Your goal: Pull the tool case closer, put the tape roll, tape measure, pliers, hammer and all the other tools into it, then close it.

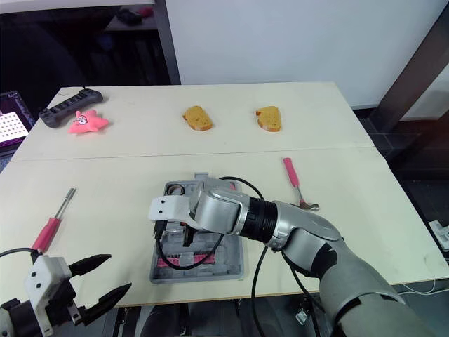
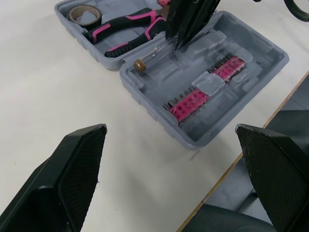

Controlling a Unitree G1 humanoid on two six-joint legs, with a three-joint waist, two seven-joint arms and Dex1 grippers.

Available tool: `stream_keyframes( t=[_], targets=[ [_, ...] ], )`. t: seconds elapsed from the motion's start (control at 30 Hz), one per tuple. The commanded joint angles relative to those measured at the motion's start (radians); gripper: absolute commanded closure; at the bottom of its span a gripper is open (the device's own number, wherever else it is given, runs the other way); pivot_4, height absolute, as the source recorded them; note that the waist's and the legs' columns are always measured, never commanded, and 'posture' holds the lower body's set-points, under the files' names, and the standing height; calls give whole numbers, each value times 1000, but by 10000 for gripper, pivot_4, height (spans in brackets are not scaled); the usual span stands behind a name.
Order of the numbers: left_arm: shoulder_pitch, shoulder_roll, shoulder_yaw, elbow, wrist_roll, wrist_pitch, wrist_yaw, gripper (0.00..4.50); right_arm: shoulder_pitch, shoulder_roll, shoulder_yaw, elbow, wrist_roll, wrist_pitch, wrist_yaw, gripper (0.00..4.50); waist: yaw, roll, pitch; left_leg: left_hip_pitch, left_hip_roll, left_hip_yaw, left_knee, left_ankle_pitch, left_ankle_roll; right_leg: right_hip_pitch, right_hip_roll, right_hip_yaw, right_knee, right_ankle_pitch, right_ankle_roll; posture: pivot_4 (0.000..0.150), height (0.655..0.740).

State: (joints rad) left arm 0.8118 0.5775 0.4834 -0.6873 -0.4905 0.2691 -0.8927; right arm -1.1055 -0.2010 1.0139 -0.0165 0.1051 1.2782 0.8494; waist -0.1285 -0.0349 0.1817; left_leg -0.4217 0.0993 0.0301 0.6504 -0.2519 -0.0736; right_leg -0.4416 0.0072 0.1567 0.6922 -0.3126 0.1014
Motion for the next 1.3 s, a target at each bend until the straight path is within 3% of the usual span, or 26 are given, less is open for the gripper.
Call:
stream_keyframes(
  t=[0.03,1.3],
  targets=[
    [12,0,-3,-12,-2,-12,-6,0,-21,14,-4,-32,7,-4,-1,44929,0,0,0,0,0,0,0,0,0,0,0,0,0,0,0,1500,7080],
    [3,3,-18,-7,9,-16,0,0,-24,39,33,9,-3,-4,-15,44929,0,0,0,0,0,0,0,0,0,0,0,0,0,0,0,1500,7080]
  ],
)
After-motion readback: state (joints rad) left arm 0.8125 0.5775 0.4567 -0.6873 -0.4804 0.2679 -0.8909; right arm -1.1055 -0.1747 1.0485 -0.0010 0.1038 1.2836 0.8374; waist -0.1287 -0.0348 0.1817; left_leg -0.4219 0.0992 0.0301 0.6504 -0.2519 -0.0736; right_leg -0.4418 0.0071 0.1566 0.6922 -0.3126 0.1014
